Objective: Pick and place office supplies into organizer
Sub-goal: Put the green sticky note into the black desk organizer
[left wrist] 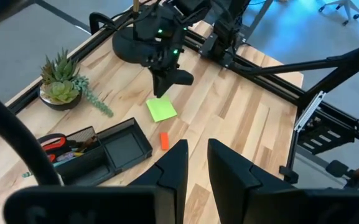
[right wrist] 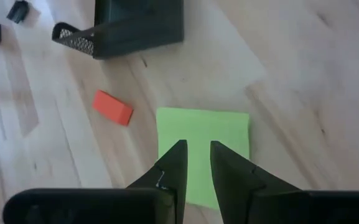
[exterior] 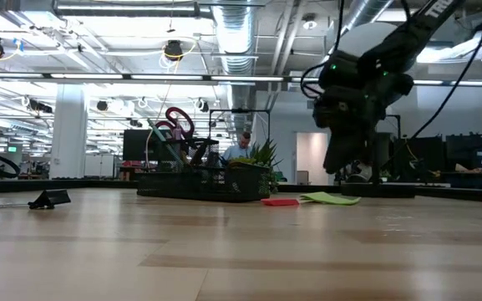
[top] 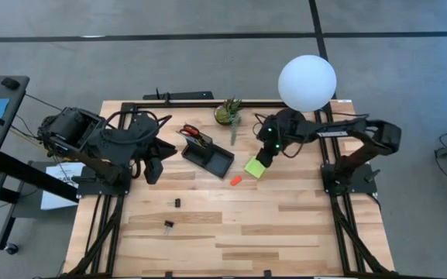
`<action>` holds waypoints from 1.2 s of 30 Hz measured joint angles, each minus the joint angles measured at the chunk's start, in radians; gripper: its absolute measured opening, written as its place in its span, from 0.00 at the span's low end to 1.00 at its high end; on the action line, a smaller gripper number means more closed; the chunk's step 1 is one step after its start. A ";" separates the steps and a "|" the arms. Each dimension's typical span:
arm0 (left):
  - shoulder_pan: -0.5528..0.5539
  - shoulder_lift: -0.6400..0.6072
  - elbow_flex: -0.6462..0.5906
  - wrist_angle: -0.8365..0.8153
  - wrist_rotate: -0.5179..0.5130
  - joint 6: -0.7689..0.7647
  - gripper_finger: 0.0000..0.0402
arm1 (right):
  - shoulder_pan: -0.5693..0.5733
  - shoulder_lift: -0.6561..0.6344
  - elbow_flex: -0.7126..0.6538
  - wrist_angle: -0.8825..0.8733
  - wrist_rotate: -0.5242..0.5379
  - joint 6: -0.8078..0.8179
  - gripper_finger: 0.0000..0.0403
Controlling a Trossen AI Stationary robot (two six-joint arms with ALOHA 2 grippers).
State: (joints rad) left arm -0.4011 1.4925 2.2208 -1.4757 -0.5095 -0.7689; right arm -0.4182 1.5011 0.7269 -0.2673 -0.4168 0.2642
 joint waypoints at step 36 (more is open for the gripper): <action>0.000 0.000 0.000 0.001 0.006 -0.064 0.14 | 0.008 0.135 0.002 0.082 0.129 -0.049 0.45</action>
State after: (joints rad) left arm -0.4015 1.4926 2.2208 -1.4750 -0.5031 -0.8330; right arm -0.4107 1.6366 0.7292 -0.1853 -0.2878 0.2149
